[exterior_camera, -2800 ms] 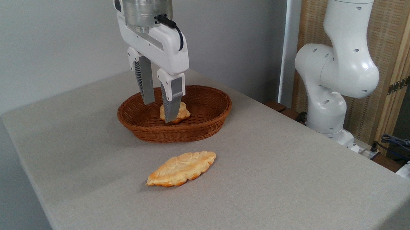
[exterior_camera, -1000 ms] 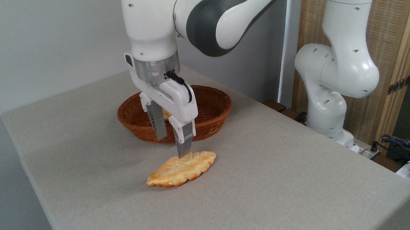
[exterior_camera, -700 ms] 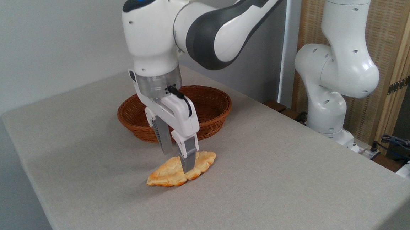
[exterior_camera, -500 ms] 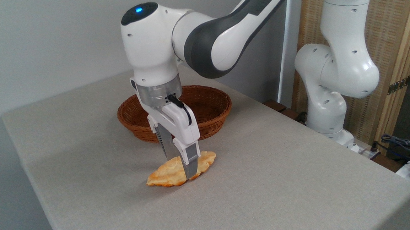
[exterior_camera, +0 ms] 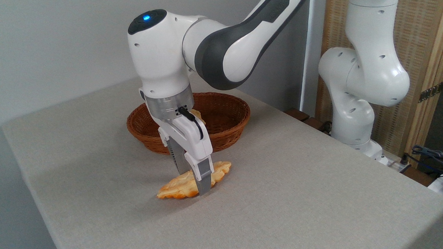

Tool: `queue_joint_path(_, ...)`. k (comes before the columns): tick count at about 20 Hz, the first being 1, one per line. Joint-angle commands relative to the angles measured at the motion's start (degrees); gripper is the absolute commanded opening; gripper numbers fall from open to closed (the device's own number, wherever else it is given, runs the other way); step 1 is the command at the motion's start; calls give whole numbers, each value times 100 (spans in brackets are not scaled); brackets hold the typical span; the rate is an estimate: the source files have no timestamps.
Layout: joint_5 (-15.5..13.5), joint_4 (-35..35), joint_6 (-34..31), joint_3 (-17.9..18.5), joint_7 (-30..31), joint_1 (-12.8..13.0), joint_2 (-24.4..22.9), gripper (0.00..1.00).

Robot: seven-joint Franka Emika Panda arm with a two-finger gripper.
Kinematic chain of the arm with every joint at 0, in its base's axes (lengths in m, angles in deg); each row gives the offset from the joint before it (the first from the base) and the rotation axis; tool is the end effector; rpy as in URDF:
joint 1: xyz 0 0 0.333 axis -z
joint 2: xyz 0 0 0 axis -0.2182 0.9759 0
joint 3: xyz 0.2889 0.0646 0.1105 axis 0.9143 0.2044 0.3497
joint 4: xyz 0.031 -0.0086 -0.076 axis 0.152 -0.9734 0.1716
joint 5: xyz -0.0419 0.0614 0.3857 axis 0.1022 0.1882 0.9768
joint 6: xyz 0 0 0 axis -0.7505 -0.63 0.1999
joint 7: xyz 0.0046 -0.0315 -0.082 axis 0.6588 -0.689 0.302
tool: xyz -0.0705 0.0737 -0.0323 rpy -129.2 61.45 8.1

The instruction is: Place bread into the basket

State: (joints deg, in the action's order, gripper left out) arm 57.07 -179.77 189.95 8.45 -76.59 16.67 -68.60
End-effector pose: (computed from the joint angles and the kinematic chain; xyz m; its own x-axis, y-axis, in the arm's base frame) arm 0.5376 -0.0589 0.4189 0.6726 -0.7372 -0.0650 -0.7336 -0.6757 0.0727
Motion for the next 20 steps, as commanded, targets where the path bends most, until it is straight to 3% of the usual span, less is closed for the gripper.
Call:
queue_joint_path(1,70,-27,129,60,-82,-2,-49,100)
queue_joint_path(8,-36,17,129,69,-47,-37,-75,100)
queue_joint_path(11,-570,35,129,139,-47,-46,-84,100)
queue_joint_path(12,-616,35,129,148,-47,-46,-84,100)
queue_joint_path(20,-494,35,129,148,-161,-46,-76,100)
